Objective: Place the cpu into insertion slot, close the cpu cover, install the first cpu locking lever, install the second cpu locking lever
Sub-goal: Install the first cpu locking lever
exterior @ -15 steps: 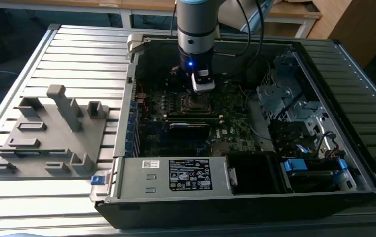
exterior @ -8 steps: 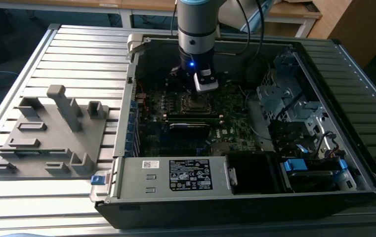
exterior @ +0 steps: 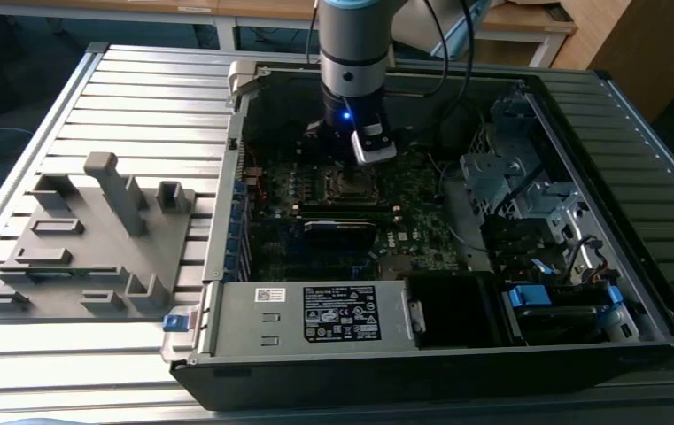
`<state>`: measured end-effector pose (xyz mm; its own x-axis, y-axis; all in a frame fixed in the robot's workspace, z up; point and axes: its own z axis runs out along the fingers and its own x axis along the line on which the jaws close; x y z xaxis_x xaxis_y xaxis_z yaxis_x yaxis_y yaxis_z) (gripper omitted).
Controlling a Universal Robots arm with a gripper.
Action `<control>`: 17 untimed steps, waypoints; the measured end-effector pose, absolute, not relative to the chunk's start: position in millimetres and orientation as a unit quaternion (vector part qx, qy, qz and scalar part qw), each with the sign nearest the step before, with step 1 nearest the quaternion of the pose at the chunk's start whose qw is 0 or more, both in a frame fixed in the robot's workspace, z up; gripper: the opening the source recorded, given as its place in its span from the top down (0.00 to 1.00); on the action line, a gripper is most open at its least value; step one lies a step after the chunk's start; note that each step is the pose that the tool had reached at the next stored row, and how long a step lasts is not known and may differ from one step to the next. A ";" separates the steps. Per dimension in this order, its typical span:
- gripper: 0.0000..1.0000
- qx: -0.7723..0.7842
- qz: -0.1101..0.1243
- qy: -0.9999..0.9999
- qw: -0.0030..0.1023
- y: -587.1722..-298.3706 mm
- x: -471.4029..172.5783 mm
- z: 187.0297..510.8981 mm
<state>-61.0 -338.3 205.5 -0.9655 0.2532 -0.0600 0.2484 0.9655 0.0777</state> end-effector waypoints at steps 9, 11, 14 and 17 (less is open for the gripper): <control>0.89 0.115 0.029 0.992 0.035 -338.2 -54.9 205.3; 0.89 0.108 0.029 0.993 0.035 -338.2 -54.9 205.3; 0.89 0.095 0.028 0.994 0.034 -338.2 -54.9 205.3; 0.89 0.087 0.028 0.995 0.034 -338.1 -54.8 205.3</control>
<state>-54.8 -338.1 205.3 -0.9825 0.1753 -0.0633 0.1716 0.9833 0.0611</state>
